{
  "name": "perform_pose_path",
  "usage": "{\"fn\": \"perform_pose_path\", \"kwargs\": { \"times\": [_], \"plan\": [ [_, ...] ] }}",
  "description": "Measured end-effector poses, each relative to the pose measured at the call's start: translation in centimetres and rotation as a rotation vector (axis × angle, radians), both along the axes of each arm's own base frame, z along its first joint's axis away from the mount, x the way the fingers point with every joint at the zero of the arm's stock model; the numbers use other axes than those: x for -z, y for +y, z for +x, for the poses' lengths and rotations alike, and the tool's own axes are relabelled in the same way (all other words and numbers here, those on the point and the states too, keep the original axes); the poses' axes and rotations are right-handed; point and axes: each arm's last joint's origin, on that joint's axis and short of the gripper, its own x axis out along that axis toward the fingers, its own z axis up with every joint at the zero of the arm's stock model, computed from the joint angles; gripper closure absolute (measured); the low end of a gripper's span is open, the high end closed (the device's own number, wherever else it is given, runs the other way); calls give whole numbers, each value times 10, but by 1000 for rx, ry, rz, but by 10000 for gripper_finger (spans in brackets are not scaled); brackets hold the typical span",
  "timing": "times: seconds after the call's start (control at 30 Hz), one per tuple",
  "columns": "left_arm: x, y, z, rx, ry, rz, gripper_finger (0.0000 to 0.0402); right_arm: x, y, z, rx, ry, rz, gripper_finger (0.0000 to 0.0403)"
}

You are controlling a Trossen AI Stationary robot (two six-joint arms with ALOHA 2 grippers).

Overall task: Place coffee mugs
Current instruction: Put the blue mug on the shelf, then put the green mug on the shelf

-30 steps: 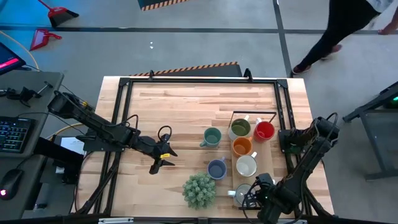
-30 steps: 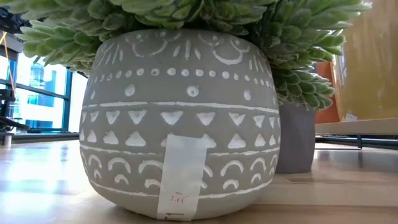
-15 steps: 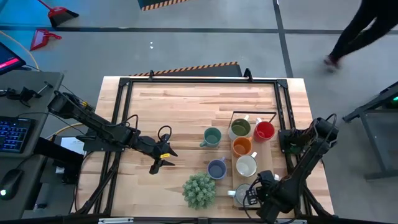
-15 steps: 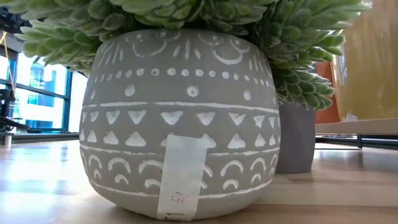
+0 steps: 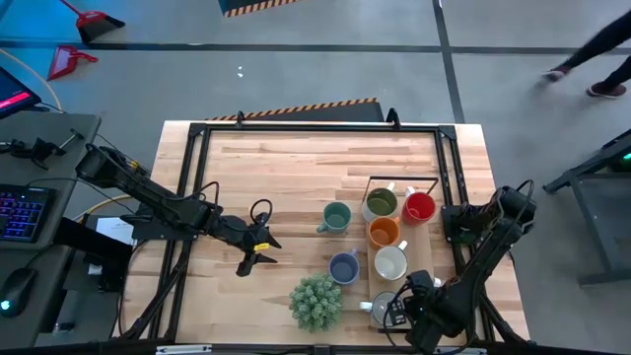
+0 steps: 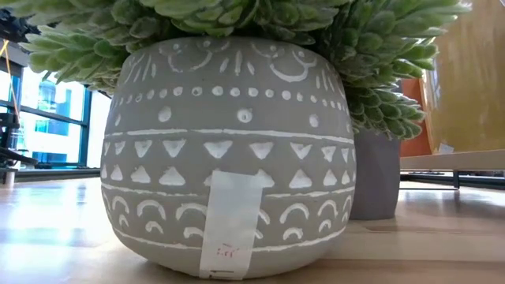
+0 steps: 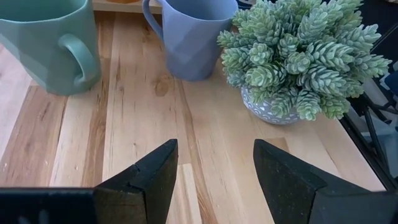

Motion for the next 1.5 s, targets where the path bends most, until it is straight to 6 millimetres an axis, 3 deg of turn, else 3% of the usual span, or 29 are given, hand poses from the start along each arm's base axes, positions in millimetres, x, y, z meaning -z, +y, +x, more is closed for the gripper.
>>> {"fn": "perform_pose_path", "kwargs": {
  "times": [0.43,0.93,1.3,1.5],
  "plan": [
    [0,0,0,0,0,0,204,-27,-12,-8,35,-60,42,327],
    [0,0,0,1,0,0,204,-35,-10,-7,33,-90,94,327],
    [0,0,0,0,0,0,204,-102,-23,-14,19,-102,3,327],
    [0,0,0,0,0,0,204,-140,-30,-2,0,-412,-105,327]
  ]
}}
